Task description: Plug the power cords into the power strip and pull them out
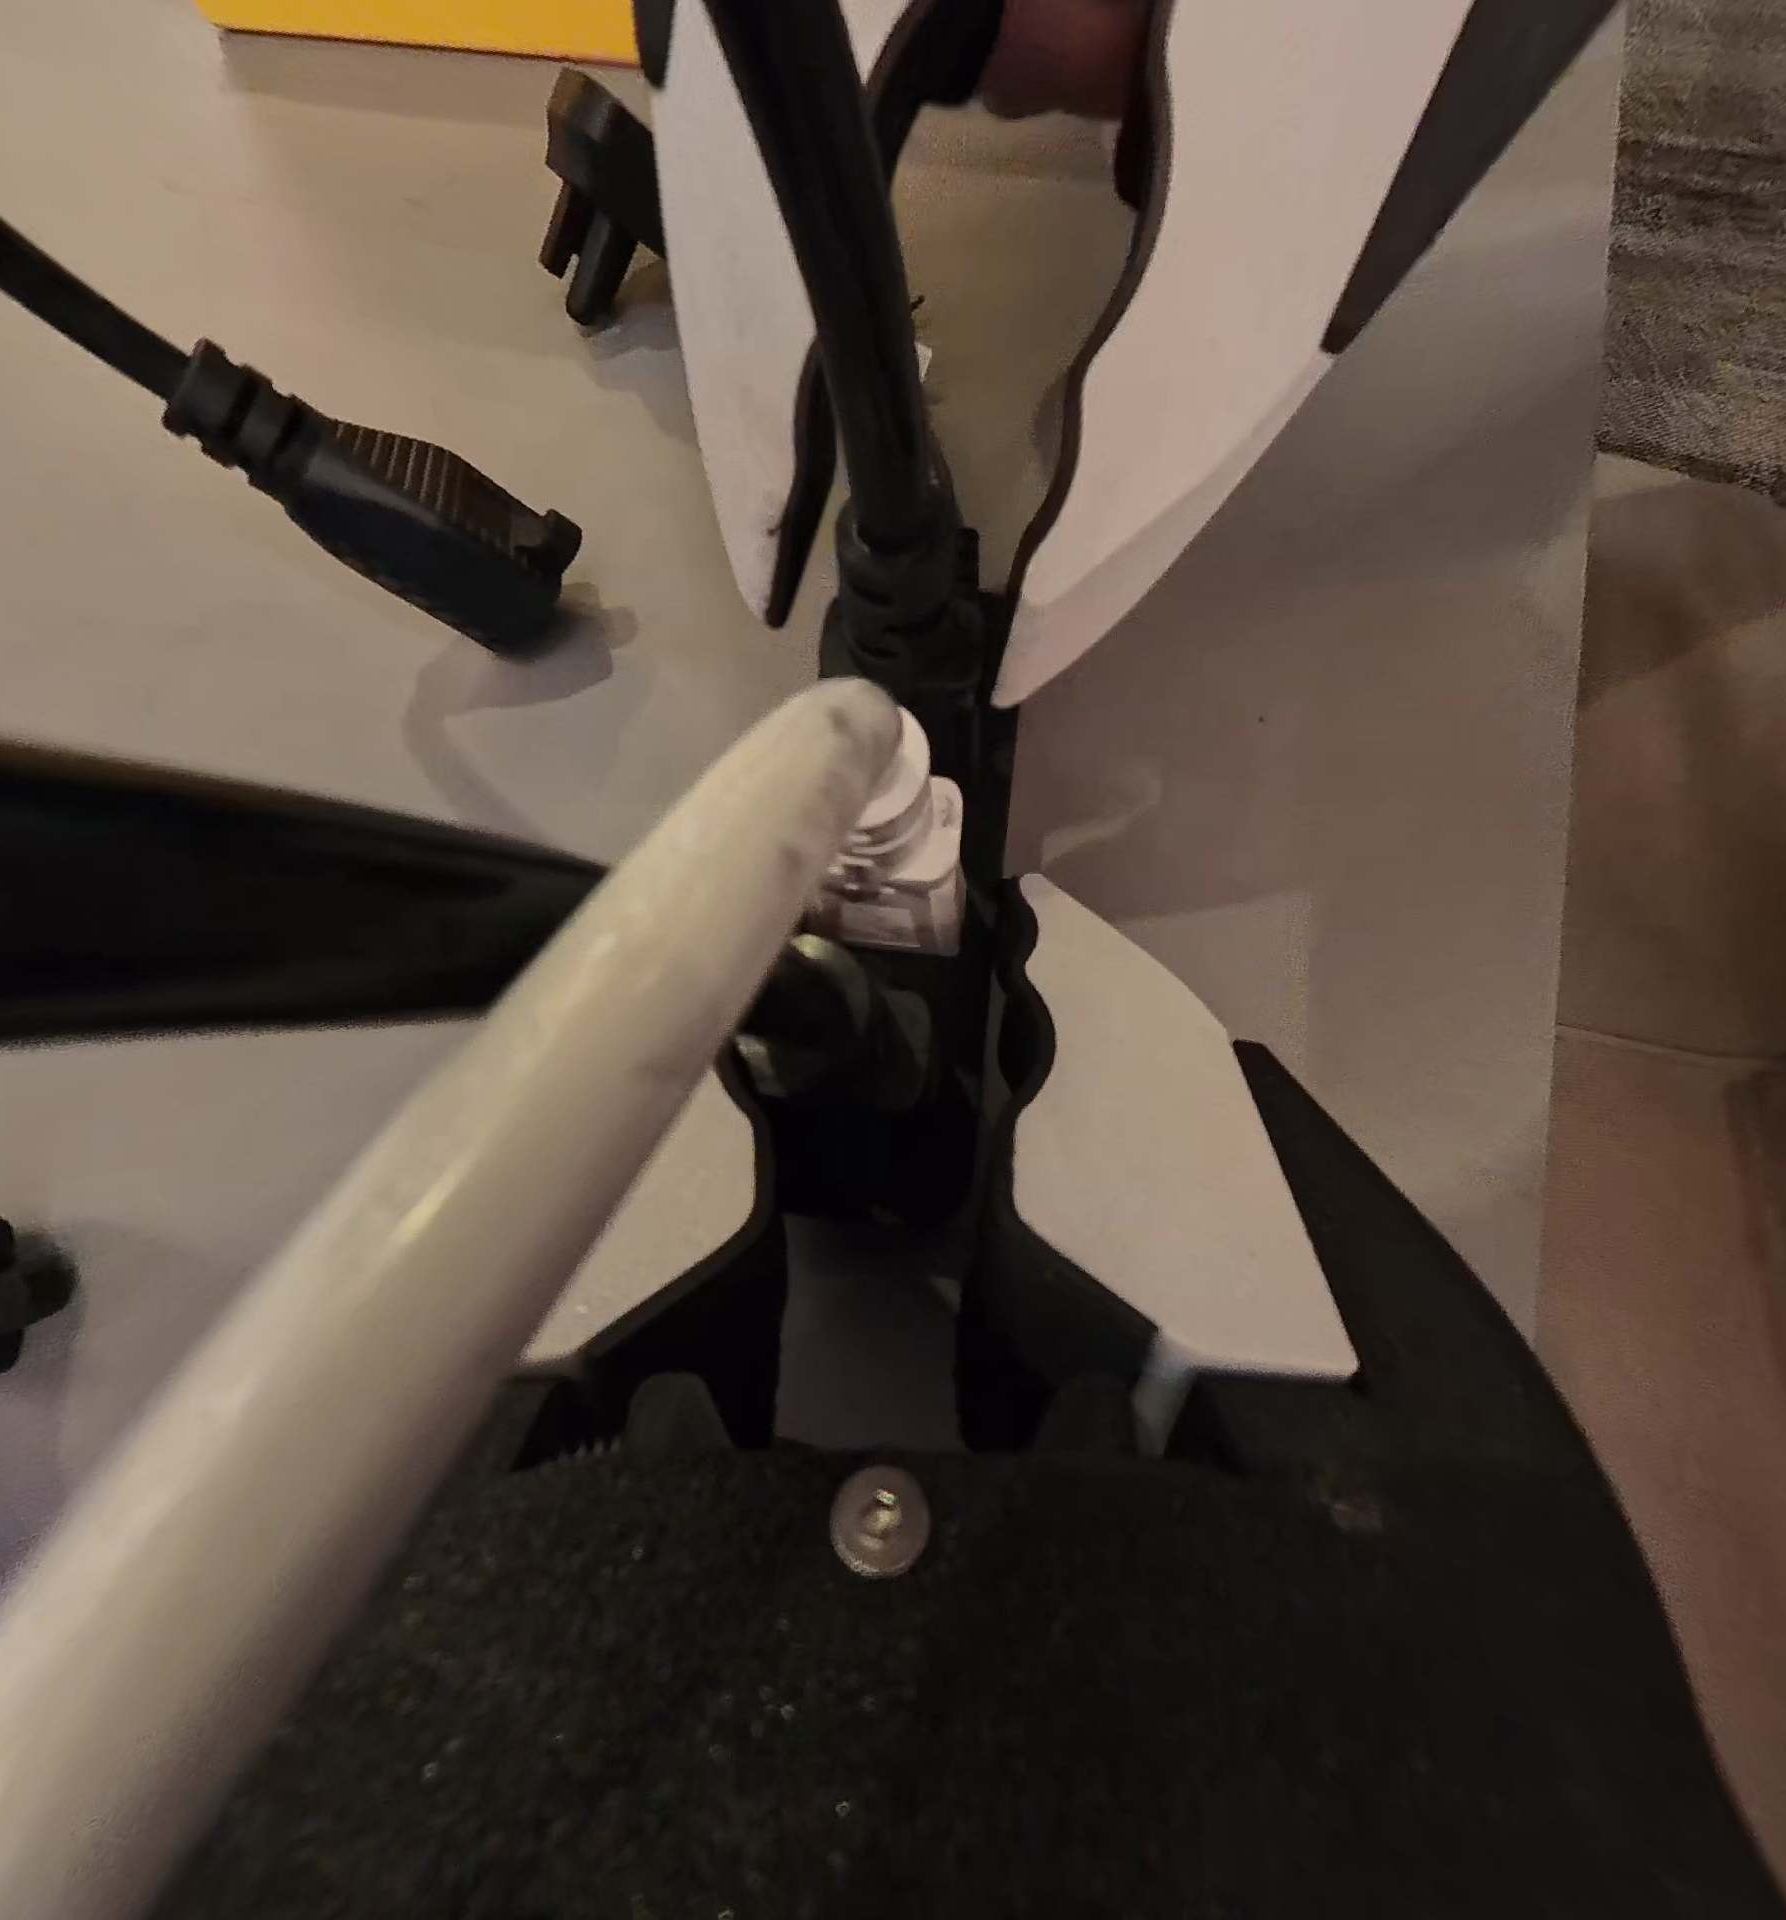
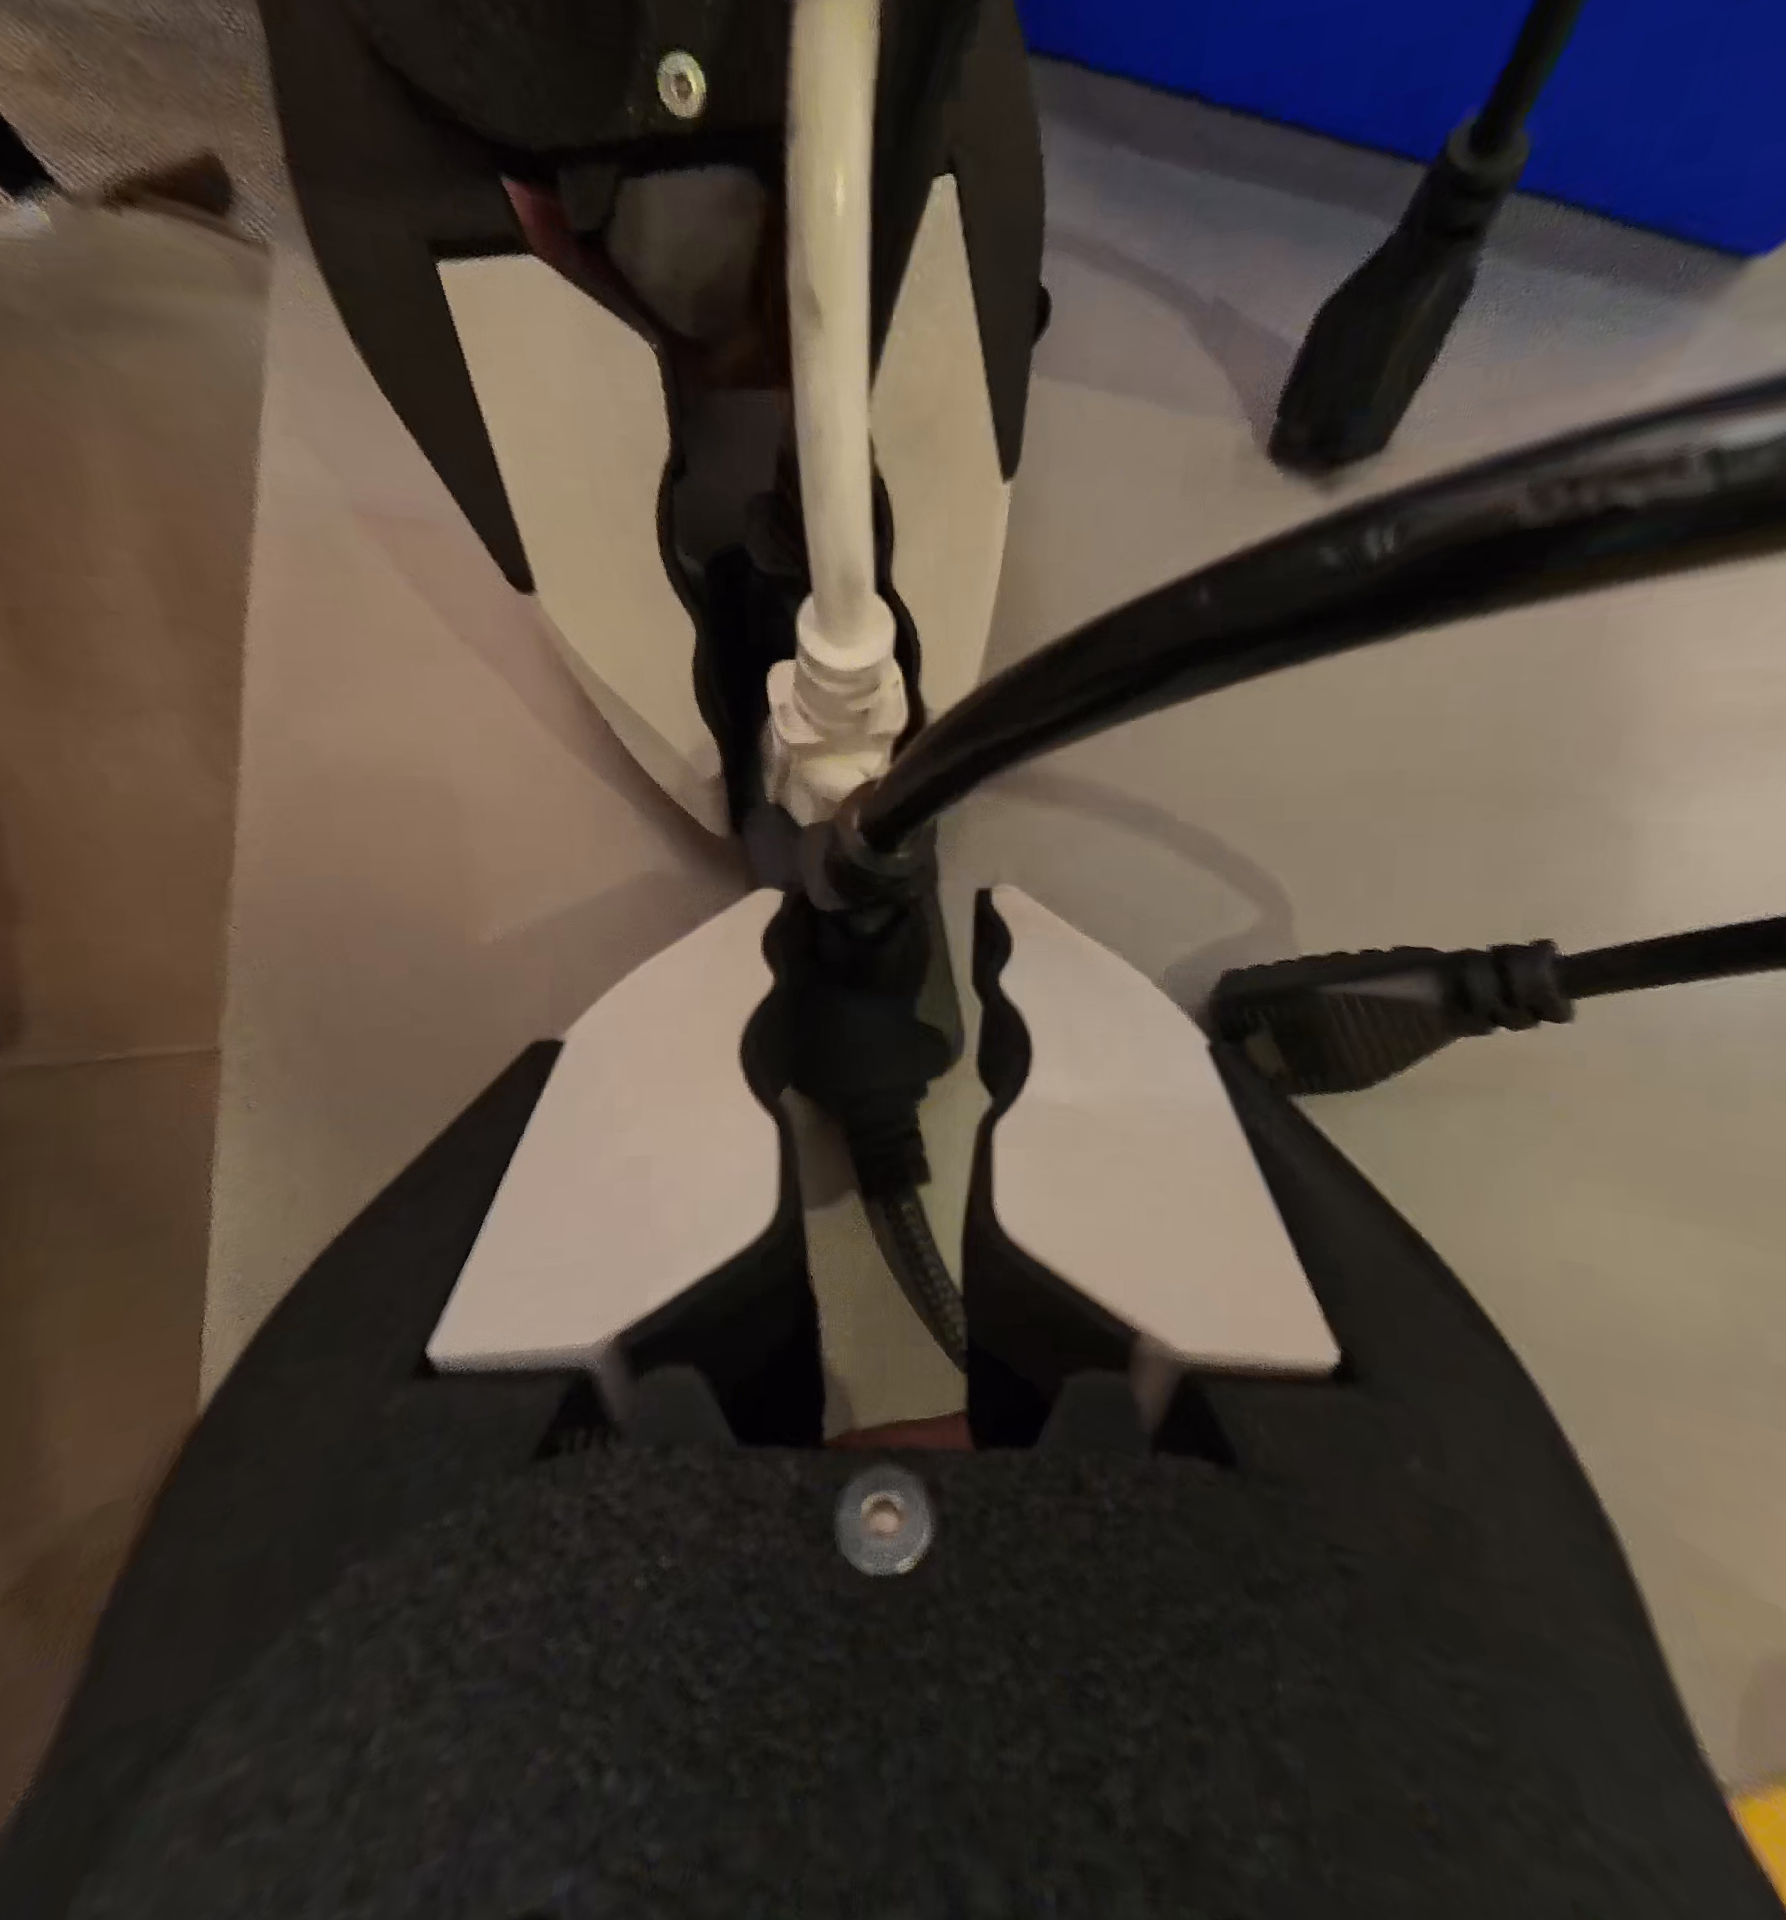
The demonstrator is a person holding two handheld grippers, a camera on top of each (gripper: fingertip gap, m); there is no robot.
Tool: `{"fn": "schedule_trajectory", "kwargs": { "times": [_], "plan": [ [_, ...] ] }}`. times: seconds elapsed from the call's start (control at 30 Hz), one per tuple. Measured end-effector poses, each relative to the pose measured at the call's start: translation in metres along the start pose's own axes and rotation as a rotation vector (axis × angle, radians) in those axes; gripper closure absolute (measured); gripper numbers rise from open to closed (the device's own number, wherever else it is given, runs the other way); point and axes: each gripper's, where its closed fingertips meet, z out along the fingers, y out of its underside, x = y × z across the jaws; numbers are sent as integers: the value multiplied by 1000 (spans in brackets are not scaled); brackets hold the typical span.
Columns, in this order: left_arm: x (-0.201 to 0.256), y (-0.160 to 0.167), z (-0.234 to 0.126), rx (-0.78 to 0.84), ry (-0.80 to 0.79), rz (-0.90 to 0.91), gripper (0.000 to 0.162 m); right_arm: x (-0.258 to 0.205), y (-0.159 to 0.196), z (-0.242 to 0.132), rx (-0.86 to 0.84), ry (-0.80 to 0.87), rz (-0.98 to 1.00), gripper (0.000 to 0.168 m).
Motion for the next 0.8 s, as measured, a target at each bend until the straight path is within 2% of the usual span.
{"fn": "schedule_trajectory", "kwargs": {
  "times": [0.03, 0.13, 0.27, 0.5, 0.67, 0.8],
  "plan": [
    [0, 0, 0, -1, -1, -4, 120, 0, 1, 0, -33, 14, -20, 136],
    [0, 0, 0, -2, -2, -9, 120, -3, 8, 10, -120, 45, -86, 135],
    [1, 0, 0, 0, 4, -7, 120, -5, 1, 13, 21, 1, -9, 139],
    [2, 0, -1, 2, 14, -1, 120, -11, -6, 10, 233, -242, 280, 140],
    [4, 2, -4, 4, 41, 8, 120, -11, -1, 9, 283, -315, 163, 139],
    [2, 2, -4, 3, 30, 7, 120, -14, -5, 14, 301, -368, 161, 142]
  ]
}}
